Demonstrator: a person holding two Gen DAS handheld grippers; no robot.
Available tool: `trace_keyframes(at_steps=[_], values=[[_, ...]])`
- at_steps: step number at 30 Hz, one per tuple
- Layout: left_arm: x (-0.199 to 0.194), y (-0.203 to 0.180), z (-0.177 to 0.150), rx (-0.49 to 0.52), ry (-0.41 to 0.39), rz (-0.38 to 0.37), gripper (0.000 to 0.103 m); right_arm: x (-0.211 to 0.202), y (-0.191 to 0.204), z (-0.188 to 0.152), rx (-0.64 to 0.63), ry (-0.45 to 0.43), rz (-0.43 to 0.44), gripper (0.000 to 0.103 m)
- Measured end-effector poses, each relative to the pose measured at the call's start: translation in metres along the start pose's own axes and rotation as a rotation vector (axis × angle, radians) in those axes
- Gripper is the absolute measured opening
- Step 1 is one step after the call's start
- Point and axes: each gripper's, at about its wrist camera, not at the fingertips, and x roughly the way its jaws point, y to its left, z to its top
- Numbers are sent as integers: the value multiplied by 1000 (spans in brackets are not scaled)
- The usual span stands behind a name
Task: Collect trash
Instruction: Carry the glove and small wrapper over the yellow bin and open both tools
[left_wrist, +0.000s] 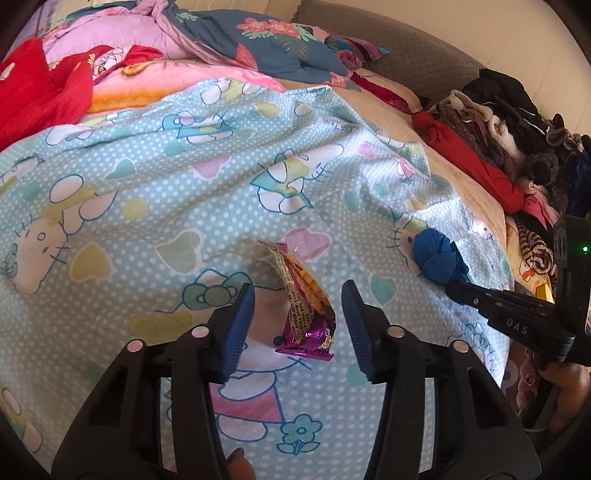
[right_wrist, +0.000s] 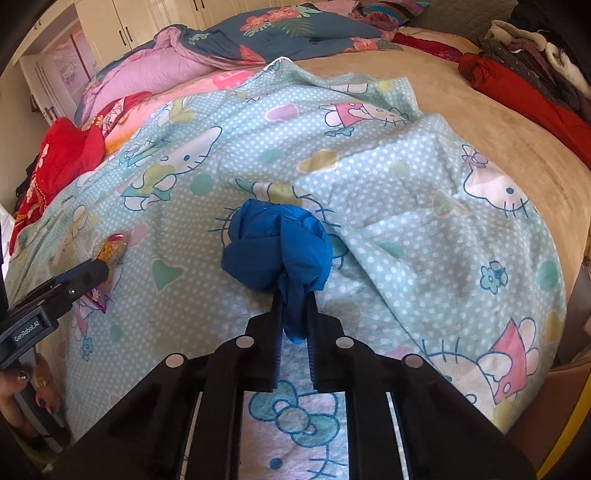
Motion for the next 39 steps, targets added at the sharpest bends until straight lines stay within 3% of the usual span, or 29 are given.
trace_keyframes(at_steps=[3, 6, 15, 26, 39], values=[[3, -1, -2, 0, 17, -1, 22, -3, 1, -4, -5, -6, 11, 6], [6, -1, -4, 9, 28, -3, 17, -6, 3, -9, -7, -6, 27, 5], [-7, -21, 5, 43, -3, -52, 14, -38, 18, -23, -24, -34, 81, 4], [-28, -101, 17, 168, -72, -179, 14, -118, -8, -35, 36, -178, 49, 4], [-41, -210, 0, 351, -78, -340, 14, -193, -86, -96, 221, -261, -99, 4]])
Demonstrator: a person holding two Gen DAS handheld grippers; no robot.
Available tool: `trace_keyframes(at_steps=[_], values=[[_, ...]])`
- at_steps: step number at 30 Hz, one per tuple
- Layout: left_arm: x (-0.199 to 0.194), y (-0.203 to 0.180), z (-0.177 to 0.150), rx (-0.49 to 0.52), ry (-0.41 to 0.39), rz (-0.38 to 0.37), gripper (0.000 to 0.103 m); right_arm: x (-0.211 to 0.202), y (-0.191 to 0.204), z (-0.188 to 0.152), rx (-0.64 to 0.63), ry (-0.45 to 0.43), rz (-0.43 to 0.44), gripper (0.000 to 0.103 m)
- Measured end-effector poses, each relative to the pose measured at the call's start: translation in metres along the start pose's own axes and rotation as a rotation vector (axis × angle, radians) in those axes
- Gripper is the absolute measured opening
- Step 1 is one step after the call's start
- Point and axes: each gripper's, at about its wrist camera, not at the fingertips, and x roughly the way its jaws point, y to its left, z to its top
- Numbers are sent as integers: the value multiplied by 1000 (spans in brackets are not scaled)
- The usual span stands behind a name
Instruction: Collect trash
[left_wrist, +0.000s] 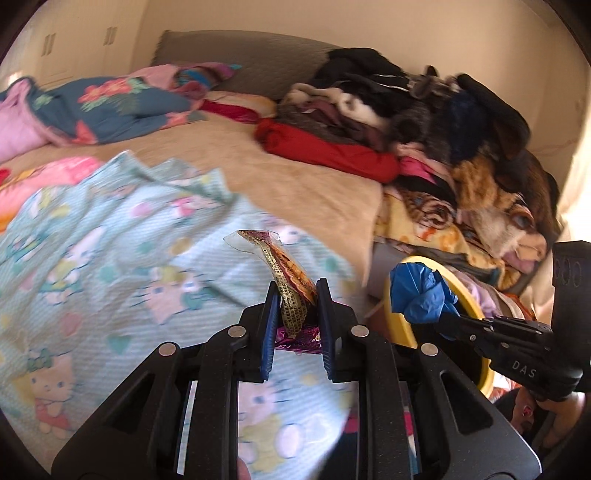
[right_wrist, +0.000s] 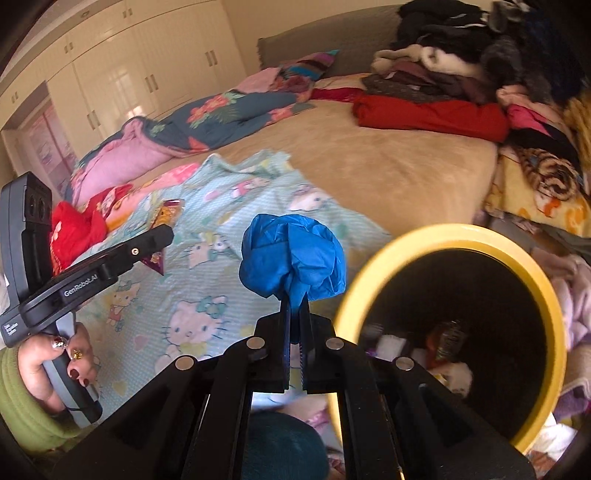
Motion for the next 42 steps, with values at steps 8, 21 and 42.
trace_keyframes(at_steps=[8, 21, 42], values=[[20, -69, 4, 108, 31, -109, 14, -31, -58, -24, 123, -23, -110, 4], [55, -158, -5, 270, 104, -210, 59, -57, -115, -64, 286, -11, -217, 56], [-52, -101, -28, 187, -92, -19, 92, -150, -51, -80, 158, -455, -334, 96]])
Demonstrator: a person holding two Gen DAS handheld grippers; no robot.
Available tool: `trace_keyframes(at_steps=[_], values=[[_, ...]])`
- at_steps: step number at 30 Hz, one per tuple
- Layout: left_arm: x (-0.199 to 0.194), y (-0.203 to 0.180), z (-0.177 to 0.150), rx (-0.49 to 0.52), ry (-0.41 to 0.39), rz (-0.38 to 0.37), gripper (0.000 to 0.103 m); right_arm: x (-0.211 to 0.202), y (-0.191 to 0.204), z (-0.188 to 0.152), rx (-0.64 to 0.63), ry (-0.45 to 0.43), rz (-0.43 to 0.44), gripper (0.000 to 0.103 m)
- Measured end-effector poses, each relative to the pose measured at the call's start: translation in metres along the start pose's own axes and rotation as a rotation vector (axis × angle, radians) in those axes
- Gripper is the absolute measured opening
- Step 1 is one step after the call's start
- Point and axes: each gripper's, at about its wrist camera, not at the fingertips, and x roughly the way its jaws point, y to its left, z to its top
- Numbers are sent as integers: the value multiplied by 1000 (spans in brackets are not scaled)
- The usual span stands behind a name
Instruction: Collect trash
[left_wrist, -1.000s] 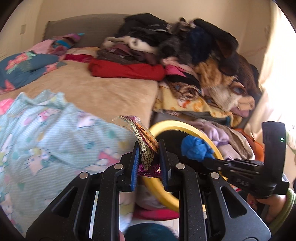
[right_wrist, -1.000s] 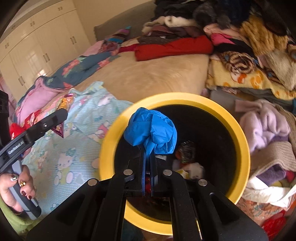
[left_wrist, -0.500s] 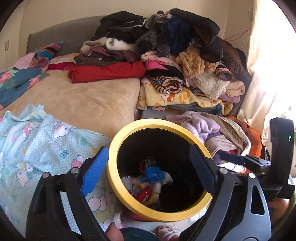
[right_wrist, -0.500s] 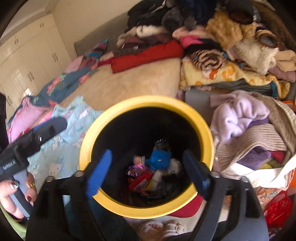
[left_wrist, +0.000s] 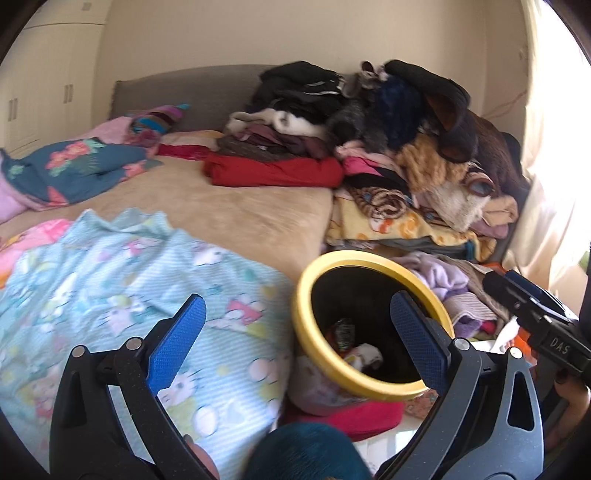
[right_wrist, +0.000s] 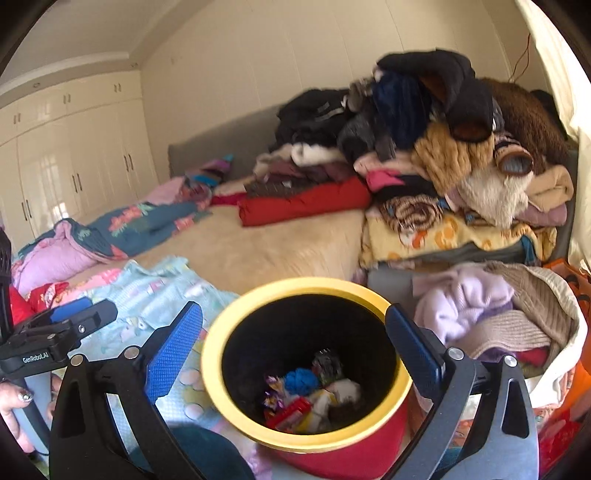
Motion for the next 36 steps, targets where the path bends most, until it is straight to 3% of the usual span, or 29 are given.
trace_keyframes(at_steps=[7, 16, 36], values=[[-39, 24, -17, -1, -57, 98, 92, -18, 34, -12, -29, -96, 27, 97], [-72, 42, -31, -45, -140, 160, 92, -37, 69, -26, -90, -189, 60, 97], [-70, 45, -35, -77, -133, 139, 92, -35, 73, -36, -114, -181, 36, 97]])
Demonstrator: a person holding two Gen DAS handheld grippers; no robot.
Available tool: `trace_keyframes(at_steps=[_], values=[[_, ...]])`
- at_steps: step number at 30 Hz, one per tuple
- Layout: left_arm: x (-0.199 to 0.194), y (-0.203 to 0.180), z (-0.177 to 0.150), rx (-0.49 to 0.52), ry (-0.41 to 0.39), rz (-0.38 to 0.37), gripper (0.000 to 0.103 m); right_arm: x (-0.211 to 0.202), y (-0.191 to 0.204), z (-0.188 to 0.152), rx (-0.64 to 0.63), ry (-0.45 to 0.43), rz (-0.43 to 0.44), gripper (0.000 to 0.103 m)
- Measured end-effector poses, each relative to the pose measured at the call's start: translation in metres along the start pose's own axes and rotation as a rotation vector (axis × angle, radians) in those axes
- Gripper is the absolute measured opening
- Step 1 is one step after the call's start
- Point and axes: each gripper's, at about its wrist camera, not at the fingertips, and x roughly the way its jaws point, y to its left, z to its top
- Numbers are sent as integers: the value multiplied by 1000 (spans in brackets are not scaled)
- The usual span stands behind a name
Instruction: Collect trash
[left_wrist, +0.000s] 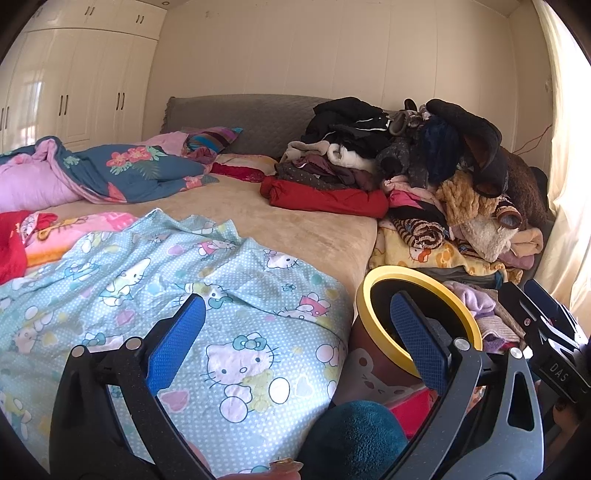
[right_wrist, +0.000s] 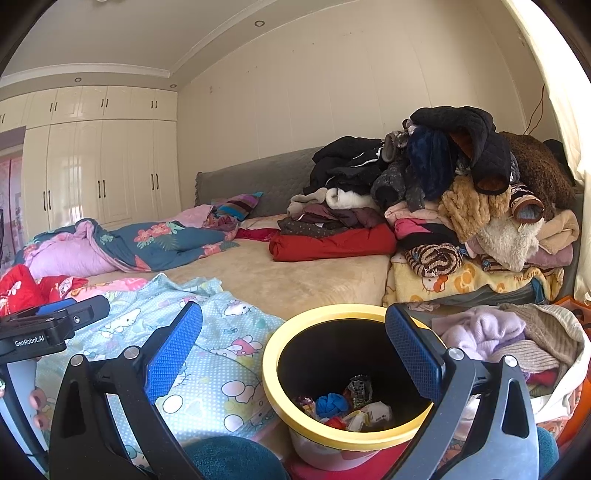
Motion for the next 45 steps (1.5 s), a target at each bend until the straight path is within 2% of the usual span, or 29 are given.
trace_keyframes(at_steps=[45], values=[[-1, 2, 1, -5, 3, 0, 92, -2, -4, -3, 8, -7, -8, 97]])
